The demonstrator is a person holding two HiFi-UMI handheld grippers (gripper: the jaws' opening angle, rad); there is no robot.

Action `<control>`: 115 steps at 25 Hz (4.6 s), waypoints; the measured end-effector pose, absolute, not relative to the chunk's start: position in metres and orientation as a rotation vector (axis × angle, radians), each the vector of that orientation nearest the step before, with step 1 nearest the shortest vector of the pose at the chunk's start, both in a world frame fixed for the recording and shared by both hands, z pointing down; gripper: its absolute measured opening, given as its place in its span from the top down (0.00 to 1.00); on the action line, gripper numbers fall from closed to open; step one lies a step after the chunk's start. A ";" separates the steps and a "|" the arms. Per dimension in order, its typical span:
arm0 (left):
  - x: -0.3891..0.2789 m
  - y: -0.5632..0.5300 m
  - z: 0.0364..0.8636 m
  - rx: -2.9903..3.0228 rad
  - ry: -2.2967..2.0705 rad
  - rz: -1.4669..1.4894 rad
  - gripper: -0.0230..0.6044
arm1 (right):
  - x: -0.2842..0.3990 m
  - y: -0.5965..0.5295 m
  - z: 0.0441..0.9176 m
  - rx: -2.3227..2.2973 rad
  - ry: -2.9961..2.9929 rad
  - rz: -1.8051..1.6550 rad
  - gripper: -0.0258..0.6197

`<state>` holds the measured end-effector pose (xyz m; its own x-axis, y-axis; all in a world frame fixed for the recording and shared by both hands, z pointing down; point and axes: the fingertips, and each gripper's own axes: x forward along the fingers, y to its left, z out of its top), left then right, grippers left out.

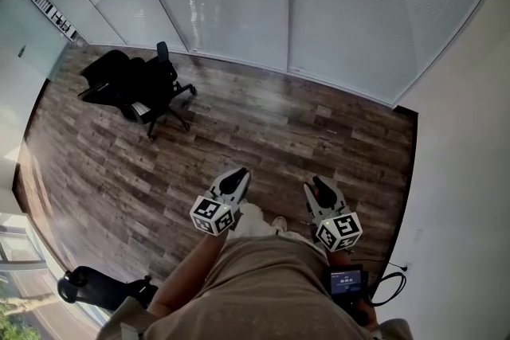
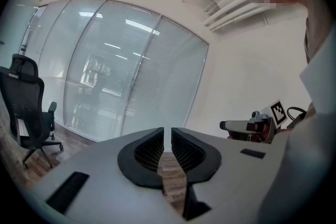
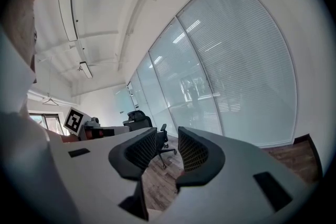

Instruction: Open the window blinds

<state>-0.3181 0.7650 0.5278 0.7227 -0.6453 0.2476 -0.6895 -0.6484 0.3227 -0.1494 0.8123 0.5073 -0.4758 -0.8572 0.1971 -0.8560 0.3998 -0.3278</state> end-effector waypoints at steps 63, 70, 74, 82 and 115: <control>-0.325 0.326 0.556 2.570 -0.719 0.087 0.90 | -0.162 0.381 0.508 -1.806 2.499 -0.624 0.78; -0.310 0.339 0.562 2.574 -0.661 0.110 0.90 | -0.157 0.388 0.519 -1.822 2.500 -0.666 0.77; -0.320 0.337 0.565 2.557 -0.698 0.110 0.90 | -0.163 0.384 0.521 -1.788 2.536 -0.673 0.77; -0.329 0.332 0.568 2.513 -0.798 0.104 0.90 | -0.156 0.371 0.519 -1.722 2.595 -0.677 0.78; -0.244 0.307 0.546 2.487 -0.932 0.113 0.90 | -0.075 0.332 0.499 -1.551 2.695 -0.657 0.77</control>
<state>-0.2435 0.3070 0.5459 0.7649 -0.5988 0.2375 -0.6381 -0.6538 0.4066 -0.0746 0.3319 0.4993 -0.5232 -0.8198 0.2329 -0.8350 0.4385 -0.3323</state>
